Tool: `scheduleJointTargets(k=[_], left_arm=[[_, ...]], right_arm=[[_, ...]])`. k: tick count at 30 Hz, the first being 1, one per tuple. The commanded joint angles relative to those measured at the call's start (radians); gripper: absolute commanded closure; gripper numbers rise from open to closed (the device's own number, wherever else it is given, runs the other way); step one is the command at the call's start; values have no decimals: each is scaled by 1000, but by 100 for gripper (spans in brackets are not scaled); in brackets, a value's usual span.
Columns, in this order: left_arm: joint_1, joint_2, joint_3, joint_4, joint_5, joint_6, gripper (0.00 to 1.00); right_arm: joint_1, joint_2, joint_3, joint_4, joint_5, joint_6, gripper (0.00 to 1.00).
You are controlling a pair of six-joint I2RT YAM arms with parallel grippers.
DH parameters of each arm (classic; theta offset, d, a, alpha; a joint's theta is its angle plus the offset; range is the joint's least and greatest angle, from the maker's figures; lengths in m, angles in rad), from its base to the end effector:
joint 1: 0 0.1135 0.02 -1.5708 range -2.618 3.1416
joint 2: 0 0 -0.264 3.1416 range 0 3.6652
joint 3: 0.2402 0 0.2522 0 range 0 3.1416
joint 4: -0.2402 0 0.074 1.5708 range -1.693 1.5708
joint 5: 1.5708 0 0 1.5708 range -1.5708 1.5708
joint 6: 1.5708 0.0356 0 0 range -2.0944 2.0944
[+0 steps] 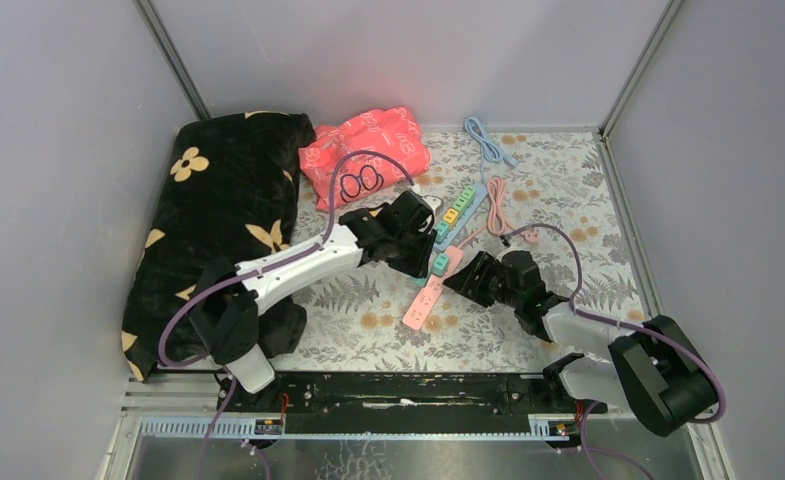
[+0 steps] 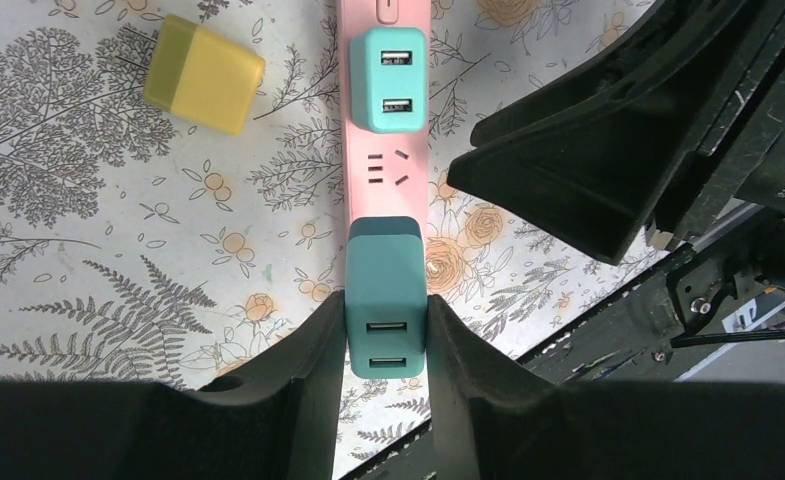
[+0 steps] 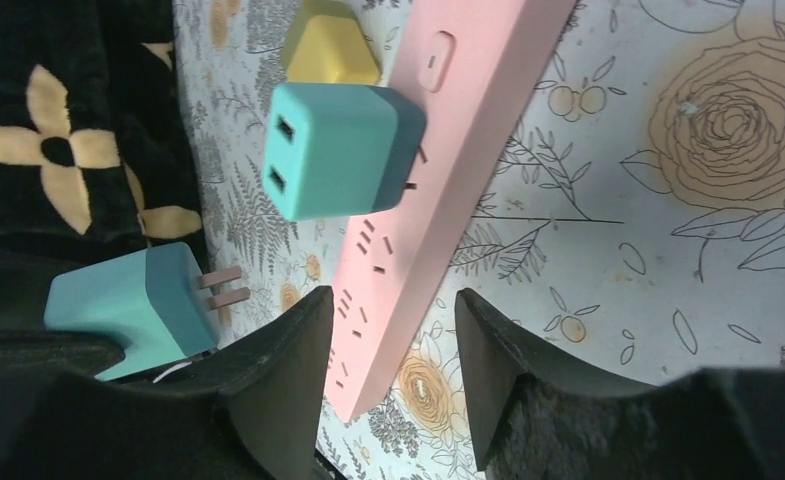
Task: Insert the plug
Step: Insert the plug into the socket.
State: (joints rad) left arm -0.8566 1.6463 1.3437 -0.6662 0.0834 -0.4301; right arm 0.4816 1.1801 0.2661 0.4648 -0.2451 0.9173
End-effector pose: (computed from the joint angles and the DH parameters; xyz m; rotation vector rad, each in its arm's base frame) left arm 0.2294 -0.2691 0.2708 0.5941 2.5815 -0.5817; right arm 0.1859 0.1069 0.1531 0.3080 2.1753 1.0922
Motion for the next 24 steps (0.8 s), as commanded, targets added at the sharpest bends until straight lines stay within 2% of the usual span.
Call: scheduleJointTargets(k=[1,11,24], left_arm=[[-9,38,55,-31,-31,33,100],[-10,126,117,-52,-36,50,100],[-11,190,159,-76,-36,61,100]], right_arm=[[6,60,1,107,-8,20,46],[8,201,19,194,-65,47,50],[19,260,59,96,-46,-6,57]])
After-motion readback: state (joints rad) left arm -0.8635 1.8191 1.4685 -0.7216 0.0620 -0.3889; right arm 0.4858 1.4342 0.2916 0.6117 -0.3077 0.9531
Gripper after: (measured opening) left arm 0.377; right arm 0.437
